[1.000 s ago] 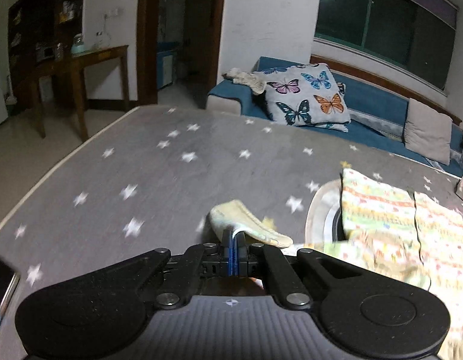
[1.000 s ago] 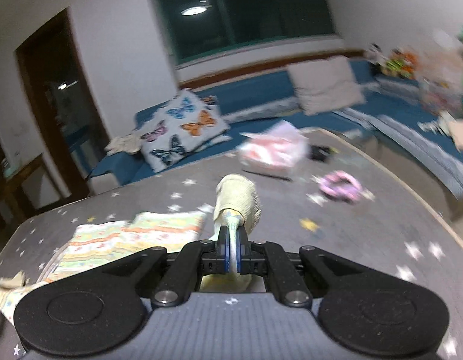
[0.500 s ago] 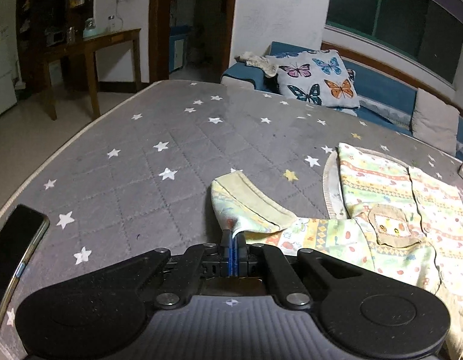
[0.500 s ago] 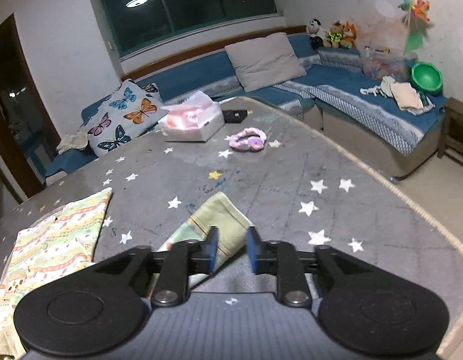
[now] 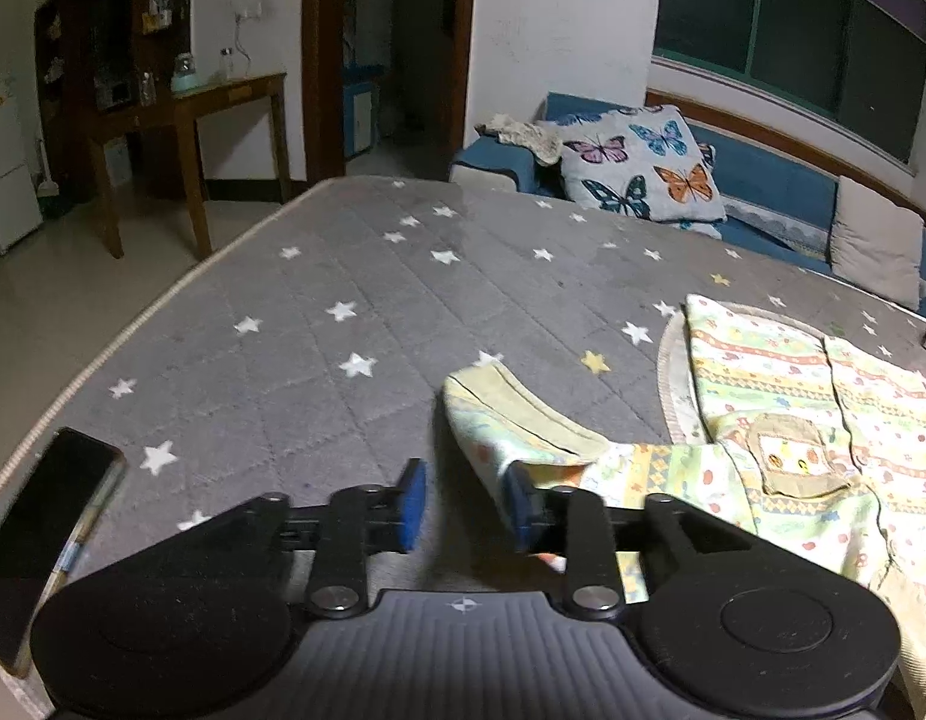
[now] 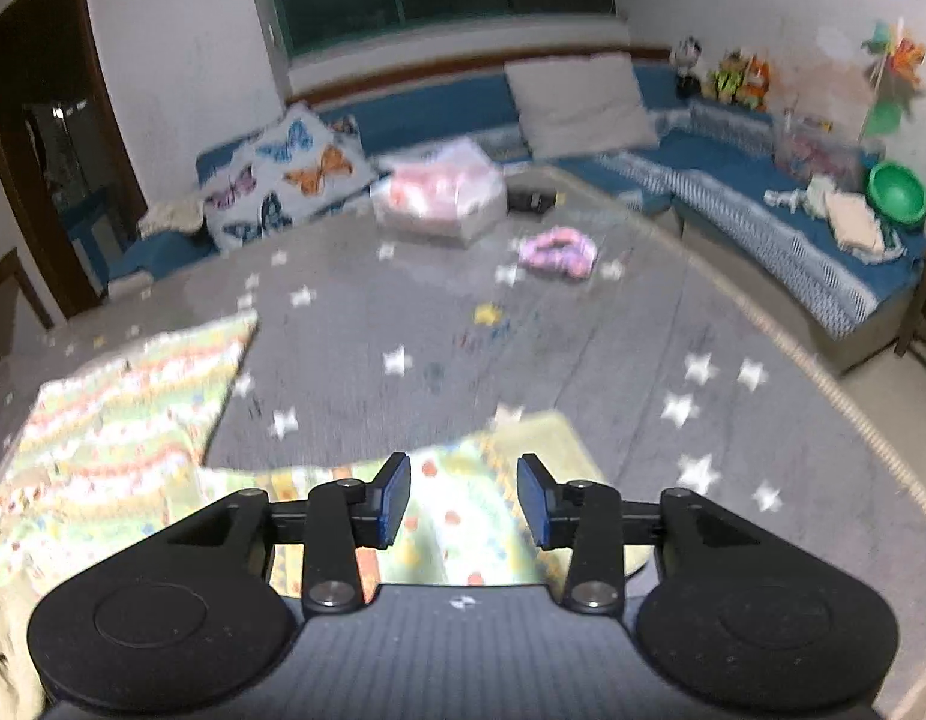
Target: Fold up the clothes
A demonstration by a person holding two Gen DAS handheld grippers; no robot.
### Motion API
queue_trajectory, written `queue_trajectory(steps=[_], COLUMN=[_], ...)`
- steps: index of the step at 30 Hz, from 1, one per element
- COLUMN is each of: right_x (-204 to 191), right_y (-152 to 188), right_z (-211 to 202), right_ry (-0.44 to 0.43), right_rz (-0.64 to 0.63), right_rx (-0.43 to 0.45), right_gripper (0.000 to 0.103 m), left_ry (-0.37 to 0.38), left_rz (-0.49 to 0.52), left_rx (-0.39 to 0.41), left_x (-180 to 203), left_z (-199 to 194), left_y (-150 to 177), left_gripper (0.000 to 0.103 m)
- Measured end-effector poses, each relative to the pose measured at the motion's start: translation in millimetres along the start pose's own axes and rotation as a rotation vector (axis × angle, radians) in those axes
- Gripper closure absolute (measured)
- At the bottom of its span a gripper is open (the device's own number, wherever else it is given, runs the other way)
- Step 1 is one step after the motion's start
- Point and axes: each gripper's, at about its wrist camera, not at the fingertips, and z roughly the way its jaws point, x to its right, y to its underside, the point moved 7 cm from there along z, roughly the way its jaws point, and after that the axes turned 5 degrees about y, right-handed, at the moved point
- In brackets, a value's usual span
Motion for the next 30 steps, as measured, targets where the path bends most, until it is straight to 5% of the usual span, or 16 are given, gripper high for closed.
queue_trajectory(steps=[7,16,25,30], right_x=[-11.3,-26.5,-30.1,-31.3], right_y=[5.6,-5.4,-11.4,-11.1], right_z=[36.4,53.2,57.6,58.1], right_ry=[0.051,0.064,0.054,0.052], right_rz=[-0.071,-0.152,-0.145,-0.144], right_rx=[-0.032,-0.01,-0.014,-0.016], right_gripper=[0.063,0.054,0.042,0.04], left_ry=[-0.056,0.0,0.001,-0.081], left_rz=[-0.025,0.138,0.269,0.298], left_rx=[0.008,-0.002,-0.033,-0.03], left_x=[-16.1,21.6,54.2,51.0], left_z=[-1.3,3.7,49.6,71.1], left_y=[-6.5,3.5,9.1,14.2], left_gripper=[0.055,0.03,0.024,0.024])
